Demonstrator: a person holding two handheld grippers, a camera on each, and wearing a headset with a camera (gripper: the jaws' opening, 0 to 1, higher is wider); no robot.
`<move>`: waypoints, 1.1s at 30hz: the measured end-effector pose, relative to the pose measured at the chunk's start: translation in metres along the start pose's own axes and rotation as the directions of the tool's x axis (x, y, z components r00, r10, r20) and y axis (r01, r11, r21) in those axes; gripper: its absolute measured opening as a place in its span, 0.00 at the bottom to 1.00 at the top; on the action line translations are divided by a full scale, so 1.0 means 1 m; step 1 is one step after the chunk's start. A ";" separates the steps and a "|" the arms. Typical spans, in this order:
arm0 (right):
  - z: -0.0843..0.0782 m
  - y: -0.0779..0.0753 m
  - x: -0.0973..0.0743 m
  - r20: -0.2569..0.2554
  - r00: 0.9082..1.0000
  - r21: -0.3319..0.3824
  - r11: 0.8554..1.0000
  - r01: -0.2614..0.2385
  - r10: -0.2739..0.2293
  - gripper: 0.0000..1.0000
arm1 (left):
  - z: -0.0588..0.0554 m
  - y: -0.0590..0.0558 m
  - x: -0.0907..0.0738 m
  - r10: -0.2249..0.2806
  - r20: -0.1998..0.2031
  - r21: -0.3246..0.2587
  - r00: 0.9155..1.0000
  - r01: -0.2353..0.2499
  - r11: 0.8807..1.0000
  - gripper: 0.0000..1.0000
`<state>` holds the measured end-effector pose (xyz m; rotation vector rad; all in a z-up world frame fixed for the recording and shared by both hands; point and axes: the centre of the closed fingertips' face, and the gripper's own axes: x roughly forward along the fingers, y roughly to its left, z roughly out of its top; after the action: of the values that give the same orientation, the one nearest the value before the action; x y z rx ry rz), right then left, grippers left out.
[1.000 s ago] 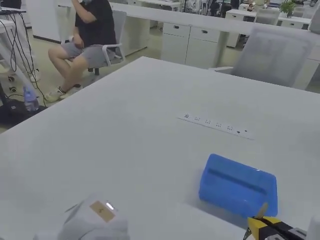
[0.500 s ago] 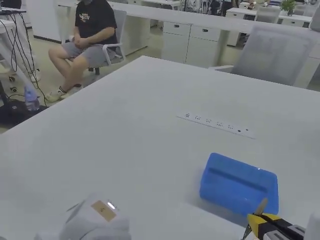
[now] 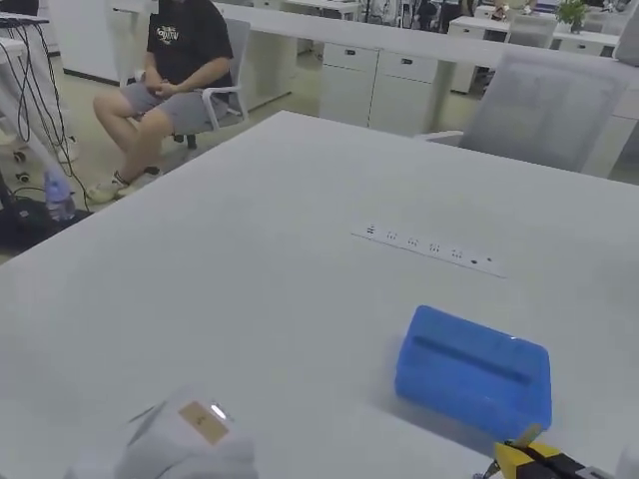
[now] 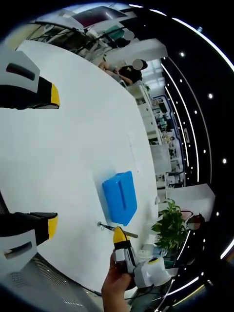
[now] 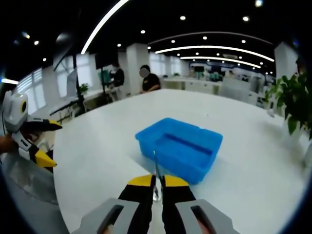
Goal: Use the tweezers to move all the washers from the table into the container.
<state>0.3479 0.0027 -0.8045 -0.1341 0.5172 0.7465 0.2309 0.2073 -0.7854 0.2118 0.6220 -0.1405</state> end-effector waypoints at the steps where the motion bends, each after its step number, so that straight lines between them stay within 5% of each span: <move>1: 0.000 0.000 0.000 -0.004 1.000 -0.004 1.000 0.001 -0.001 0.01 | 0.000 0.000 0.000 0.000 0.001 0.000 1.000 0.000 1.000 0.89; 7: 0.006 0.001 0.002 -0.023 1.000 -0.015 1.000 -0.018 0.018 0.01 | 0.000 0.000 0.000 -0.001 0.003 -0.001 1.000 0.001 1.000 0.89; 15: 0.043 0.004 -0.005 0.052 0.998 -0.024 0.999 -0.034 0.035 0.01 | 0.001 0.000 0.000 -0.001 0.005 -0.006 1.000 0.001 1.000 0.89; 27: 0.090 -0.012 0.000 0.140 0.990 -0.050 0.999 -0.018 0.025 0.01 | 0.001 0.000 0.000 0.000 0.007 -0.006 1.000 0.000 1.000 0.89; 33: 0.096 -0.023 0.017 0.144 0.990 -0.038 0.999 0.007 -0.001 0.01 | 0.001 0.000 0.000 0.002 0.004 -0.007 1.000 -0.002 1.000 0.89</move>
<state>0.4127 0.0243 -0.7313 -0.1165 0.3655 0.7567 0.2313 0.2076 -0.7848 0.2055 0.6179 -0.1373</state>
